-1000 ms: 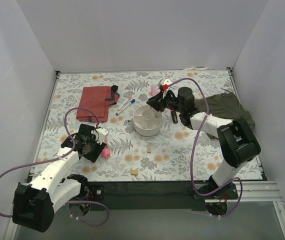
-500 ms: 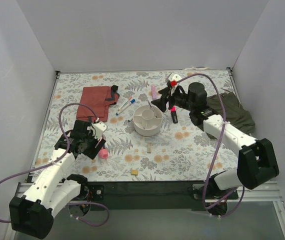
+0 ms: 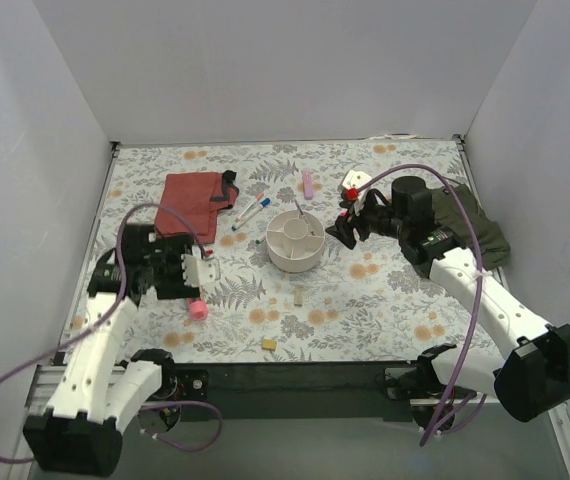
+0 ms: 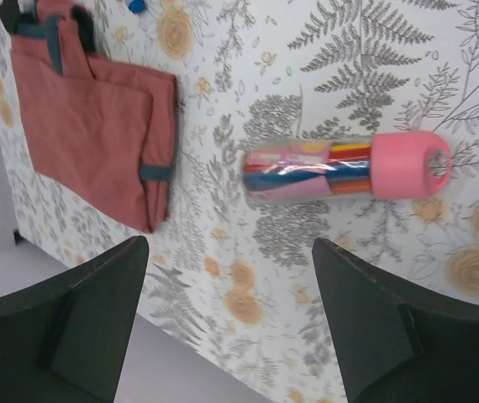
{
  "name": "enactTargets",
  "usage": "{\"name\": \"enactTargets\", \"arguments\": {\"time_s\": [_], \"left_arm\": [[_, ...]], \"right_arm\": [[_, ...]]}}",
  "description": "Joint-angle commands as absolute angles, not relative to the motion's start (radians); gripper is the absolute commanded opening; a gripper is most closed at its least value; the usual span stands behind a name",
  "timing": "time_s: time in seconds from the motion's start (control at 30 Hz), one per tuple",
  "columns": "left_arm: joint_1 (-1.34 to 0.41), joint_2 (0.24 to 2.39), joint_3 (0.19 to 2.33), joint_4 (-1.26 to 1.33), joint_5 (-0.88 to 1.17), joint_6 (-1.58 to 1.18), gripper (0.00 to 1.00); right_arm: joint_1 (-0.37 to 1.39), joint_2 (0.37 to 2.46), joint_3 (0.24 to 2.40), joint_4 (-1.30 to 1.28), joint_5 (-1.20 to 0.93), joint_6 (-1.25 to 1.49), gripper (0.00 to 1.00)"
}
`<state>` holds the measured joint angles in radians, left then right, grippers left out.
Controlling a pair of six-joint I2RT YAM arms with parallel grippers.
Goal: Sort the stationery into containers
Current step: Pick up the stationery from the center of the board.
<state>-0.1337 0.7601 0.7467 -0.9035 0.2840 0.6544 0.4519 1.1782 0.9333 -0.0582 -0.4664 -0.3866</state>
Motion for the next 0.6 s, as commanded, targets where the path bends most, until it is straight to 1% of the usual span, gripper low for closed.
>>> {"name": "enactTargets", "arguments": {"time_s": [0.0, 0.03, 0.07, 0.1, 0.13, 0.17, 0.27, 0.3, 0.4, 0.57], "left_arm": [[0.004, 1.078, 1.032, -1.079, 0.569, 1.069, 0.8], [0.07, 1.194, 1.086, -1.141, 0.604, 1.15, 0.8], [0.118, 1.241, 1.182, -1.205, 0.632, 1.368, 0.8], [0.189, 1.291, 1.219, -1.336, 0.646, 1.476, 0.8], [0.218, 1.327, 1.248, -1.391, 0.638, 1.57, 0.8], [0.241, 1.362, 1.265, -1.396, 0.629, 1.673, 0.79], [0.281, 1.359, 1.223, -1.394, 0.607, 1.863, 0.78], [0.287, 1.358, 1.191, -1.393, 0.621, 1.909, 0.78], [0.227, 1.318, 1.12, -1.393, 0.681, 1.911, 0.78], [0.195, 1.246, 1.002, -1.391, 0.698, 1.908, 0.78]], "right_arm": [[0.448, 1.131, 0.916, -0.149, -0.471, -0.43, 0.77], [0.446, 1.115, 0.913, -0.156, -0.472, -0.423, 0.77], [0.448, 1.108, 0.907, -0.16, -0.474, -0.422, 0.77], [0.446, 1.092, 0.897, -0.163, -0.476, -0.423, 0.77], [0.446, 1.085, 0.891, -0.166, -0.476, -0.423, 0.77], [0.448, 1.077, 0.887, -0.172, -0.476, -0.423, 0.77], [0.448, 1.057, 0.867, -0.187, -0.48, -0.436, 0.77], [0.448, 1.048, 0.862, -0.19, -0.477, -0.437, 0.77], [0.446, 1.035, 0.853, -0.206, -0.474, -0.439, 0.77], [0.446, 1.029, 0.851, -0.222, -0.469, -0.436, 0.77]]}}
